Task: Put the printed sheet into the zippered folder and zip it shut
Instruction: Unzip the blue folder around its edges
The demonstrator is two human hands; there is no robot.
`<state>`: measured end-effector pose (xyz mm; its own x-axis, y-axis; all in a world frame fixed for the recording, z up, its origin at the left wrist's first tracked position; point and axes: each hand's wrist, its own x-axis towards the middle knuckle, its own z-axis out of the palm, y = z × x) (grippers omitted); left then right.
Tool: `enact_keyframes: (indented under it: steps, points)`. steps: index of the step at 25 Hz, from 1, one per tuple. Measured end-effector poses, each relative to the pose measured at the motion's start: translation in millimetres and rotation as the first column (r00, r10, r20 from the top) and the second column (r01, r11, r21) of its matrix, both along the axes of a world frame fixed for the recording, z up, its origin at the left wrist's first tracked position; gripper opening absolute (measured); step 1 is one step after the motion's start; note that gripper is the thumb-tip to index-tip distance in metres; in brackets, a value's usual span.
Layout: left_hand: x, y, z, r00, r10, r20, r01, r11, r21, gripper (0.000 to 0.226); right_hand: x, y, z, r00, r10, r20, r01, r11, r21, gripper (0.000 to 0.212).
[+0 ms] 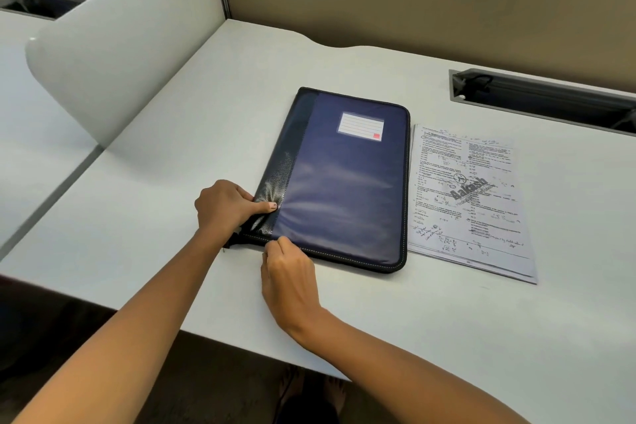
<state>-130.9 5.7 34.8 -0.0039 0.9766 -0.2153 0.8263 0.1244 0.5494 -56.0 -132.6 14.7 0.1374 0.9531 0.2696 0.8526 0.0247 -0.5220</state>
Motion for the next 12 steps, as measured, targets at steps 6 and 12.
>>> enact_keyframes:
  steps: [6, 12]
  points:
    - [-1.1, -13.3, -3.5, 0.994, -0.008, 0.105, 0.003, 0.999, 0.05, 0.041, 25.3, -2.2, -2.2, 0.989, 0.058, -0.133, -0.071, 0.993, -0.099, 0.012]
    - [-9.2, -78.2, -8.1, 0.983, -0.133, 0.126, 0.055, 0.869, 0.492, 0.013, 41.8, -19.1, 1.4, 0.987, 0.084, -0.138, -0.087, 0.996, -0.013, 0.024]
